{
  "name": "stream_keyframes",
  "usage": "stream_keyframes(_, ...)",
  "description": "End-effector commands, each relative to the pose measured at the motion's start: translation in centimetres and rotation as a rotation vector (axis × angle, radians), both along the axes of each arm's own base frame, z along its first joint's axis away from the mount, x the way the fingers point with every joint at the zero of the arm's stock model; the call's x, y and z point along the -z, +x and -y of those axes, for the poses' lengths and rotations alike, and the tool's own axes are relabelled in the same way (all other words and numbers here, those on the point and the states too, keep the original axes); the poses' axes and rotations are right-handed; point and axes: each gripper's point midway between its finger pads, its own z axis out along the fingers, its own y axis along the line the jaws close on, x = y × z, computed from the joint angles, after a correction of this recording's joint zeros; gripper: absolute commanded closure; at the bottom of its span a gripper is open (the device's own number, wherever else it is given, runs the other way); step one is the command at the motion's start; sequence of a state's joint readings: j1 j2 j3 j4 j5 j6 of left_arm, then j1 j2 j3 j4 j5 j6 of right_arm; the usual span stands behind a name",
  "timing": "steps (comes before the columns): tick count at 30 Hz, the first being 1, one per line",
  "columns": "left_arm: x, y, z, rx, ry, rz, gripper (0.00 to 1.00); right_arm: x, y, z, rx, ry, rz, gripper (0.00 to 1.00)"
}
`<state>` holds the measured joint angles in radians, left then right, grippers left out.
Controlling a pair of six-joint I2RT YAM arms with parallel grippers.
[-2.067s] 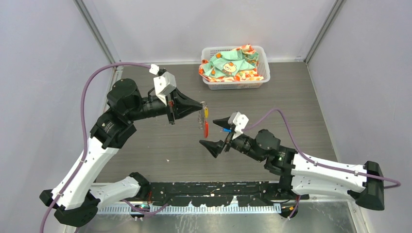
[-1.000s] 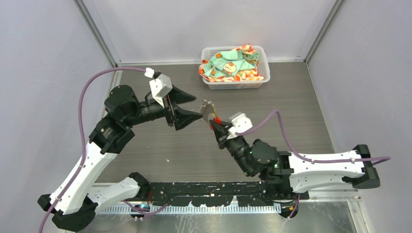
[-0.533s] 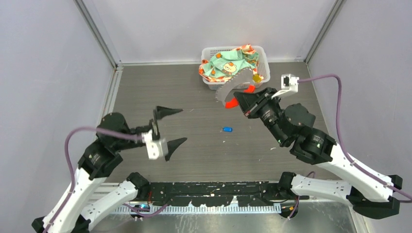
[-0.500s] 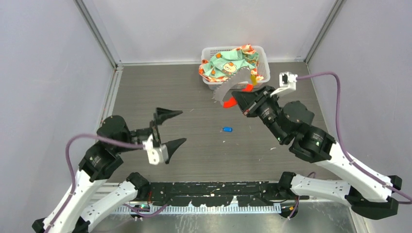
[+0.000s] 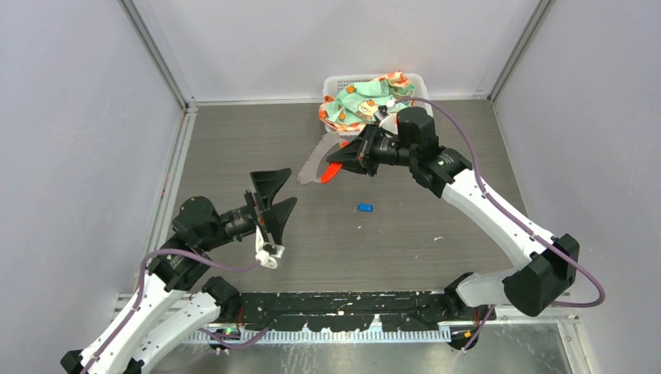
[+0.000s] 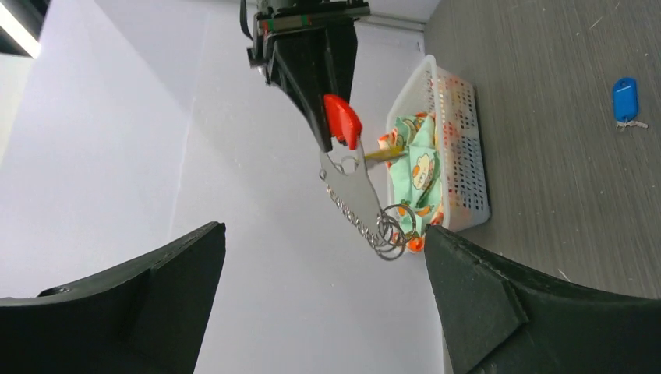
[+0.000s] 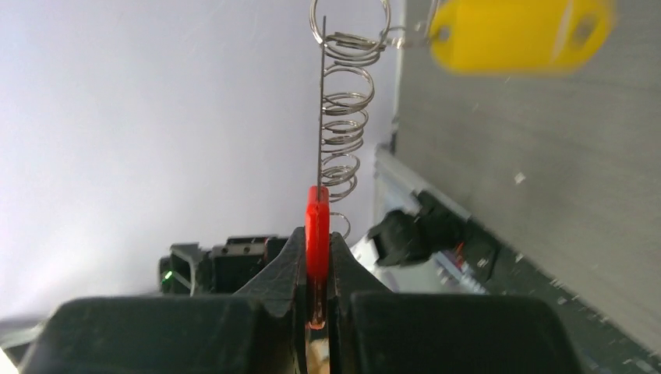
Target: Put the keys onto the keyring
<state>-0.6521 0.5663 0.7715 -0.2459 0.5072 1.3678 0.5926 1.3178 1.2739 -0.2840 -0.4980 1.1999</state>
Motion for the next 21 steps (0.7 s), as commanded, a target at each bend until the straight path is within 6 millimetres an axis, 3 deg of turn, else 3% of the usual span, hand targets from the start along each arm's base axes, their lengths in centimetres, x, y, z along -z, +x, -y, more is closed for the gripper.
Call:
stream_keyframes(1,-0.5,-1.1,0.1,0.049,0.021,0.049,0.0,-7.2,-5.6,-1.1,-0.307,0.254,-0.026,0.99)
stream_keyframes(3,1.1,-1.7,0.4,0.091,0.091,0.032,0.0,-7.2,-6.0,-1.1,-0.337,0.281,-0.048,0.99)
stream_keyframes(6,1.8,-1.1,0.6,0.082,0.121,0.034,0.0,-7.4,-7.1,-0.9,-0.385,0.292,-0.058,0.99)
stream_keyframes(10,-0.6,0.3,0.7,0.027,0.025,0.036,0.03,-6.8,-8.7,-0.1,-0.43,0.269,-0.086,0.99)
stream_keyframes(13,-2.7,-0.1,0.9,0.05,-0.054,0.067,0.05,-6.0,-9.2,0.2,-0.43,0.261,-0.12,0.99)
stream_keyframes(17,-2.6,-2.0,1.6,0.145,-0.046,0.053,0.13,-5.7,-9.2,0.1,-0.424,0.275,-0.139,0.99)
stream_keyframes(21,-2.6,-2.3,1.8,0.171,-0.038,0.044,0.27,-5.3,-8.9,0.0,-0.412,0.279,-0.16,0.99)
